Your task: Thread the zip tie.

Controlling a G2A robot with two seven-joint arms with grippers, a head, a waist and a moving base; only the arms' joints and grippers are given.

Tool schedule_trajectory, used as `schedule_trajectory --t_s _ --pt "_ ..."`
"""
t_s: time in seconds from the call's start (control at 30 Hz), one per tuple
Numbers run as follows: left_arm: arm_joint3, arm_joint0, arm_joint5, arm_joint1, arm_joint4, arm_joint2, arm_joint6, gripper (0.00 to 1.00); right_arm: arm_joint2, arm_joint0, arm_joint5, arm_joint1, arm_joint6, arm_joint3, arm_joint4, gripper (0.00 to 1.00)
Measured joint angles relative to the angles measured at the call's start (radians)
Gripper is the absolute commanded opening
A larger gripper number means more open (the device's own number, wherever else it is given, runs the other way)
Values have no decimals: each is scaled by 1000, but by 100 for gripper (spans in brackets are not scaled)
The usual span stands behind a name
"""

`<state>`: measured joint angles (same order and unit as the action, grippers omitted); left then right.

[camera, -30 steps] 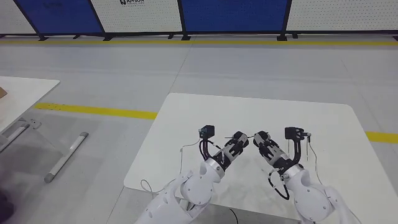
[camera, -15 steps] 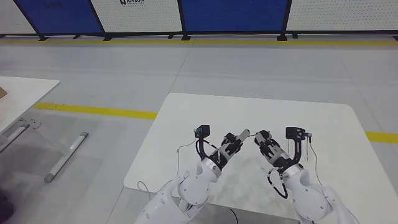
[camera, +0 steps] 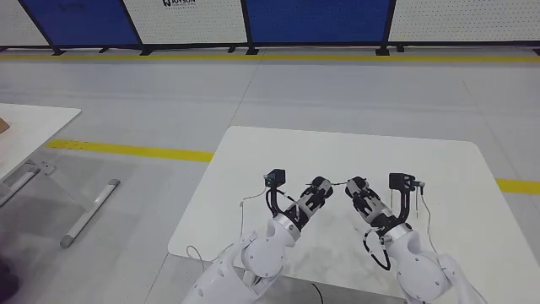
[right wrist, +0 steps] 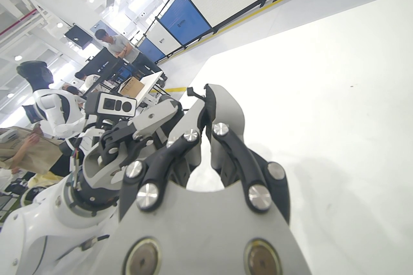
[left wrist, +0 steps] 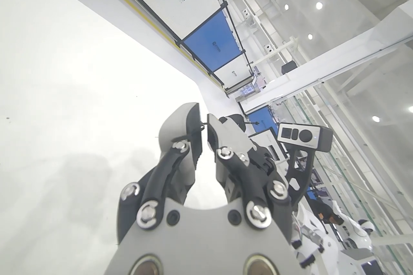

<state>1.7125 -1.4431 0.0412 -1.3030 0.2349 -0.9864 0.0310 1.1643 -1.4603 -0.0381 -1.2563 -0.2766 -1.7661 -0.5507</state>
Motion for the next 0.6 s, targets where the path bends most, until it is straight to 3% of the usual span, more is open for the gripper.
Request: schedule_trajectory --t_s 0.53,0.57,0.6 --pt "9 -5 -16 0 -3 -7 -17 1 -16 13 1 -4 -10 10 -8 0" --pt "8 -4 -11 0 -1 -8 -12 37 -16 13 0 -4 -8 10 -7 0" --pt "7 -4 -7 -1 0 -8 -8 45 -15 13 -1 -5 -7 10 -6 0"
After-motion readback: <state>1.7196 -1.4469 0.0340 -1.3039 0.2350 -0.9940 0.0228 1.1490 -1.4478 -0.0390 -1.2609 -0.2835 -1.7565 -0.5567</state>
